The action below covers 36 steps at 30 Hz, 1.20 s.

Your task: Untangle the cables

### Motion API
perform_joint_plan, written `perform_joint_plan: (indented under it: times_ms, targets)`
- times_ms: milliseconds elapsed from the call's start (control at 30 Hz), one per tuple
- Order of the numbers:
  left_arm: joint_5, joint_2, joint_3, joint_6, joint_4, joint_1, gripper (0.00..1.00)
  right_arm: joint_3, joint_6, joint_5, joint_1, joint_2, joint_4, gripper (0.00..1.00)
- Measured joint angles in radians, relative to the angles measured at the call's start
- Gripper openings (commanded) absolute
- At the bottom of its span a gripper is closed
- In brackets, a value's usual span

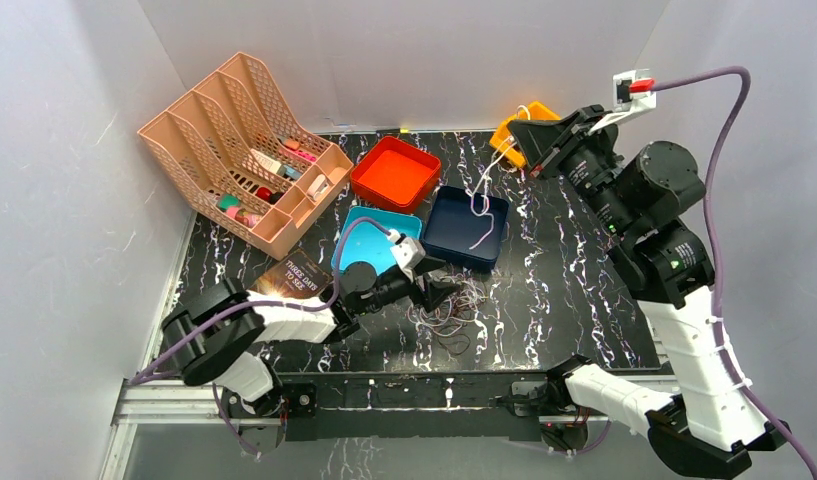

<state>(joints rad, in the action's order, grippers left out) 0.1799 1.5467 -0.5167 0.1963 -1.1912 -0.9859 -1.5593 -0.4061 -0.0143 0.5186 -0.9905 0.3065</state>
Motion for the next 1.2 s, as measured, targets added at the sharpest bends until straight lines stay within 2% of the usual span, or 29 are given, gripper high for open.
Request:
perform_joint_plan:
  times_ms: [167,267,467,700,900,1200]
  targets:
    - [-0.079,-0.159,0.0,-0.04,0.2,0.0,0.75,0.006,0.037,-0.055,0.0,-0.014,0.061,0.0]
    - [-0.162,-0.278,0.0,-0.041,0.353,0.002,0.86,0.018,0.05,-0.066,0.0,-0.032,0.082,0.0]
    - [-0.371,-0.451,-0.095,0.035,0.775,0.051,0.89,0.019,0.07,-0.039,0.0,-0.089,0.103,0.0]
    - [-0.432,-0.587,-0.163,0.151,1.13,0.263,0.9,0.019,0.07,0.068,0.0,-0.167,0.097,0.0]
    - [-0.435,-0.592,-0.206,0.176,1.316,0.401,0.91,0.014,0.07,0.157,0.0,-0.275,0.063,0.0]
    - [-0.484,-0.592,-0.219,0.171,1.426,0.41,0.92,-0.146,0.07,0.201,0.0,-0.498,0.0,0.0]
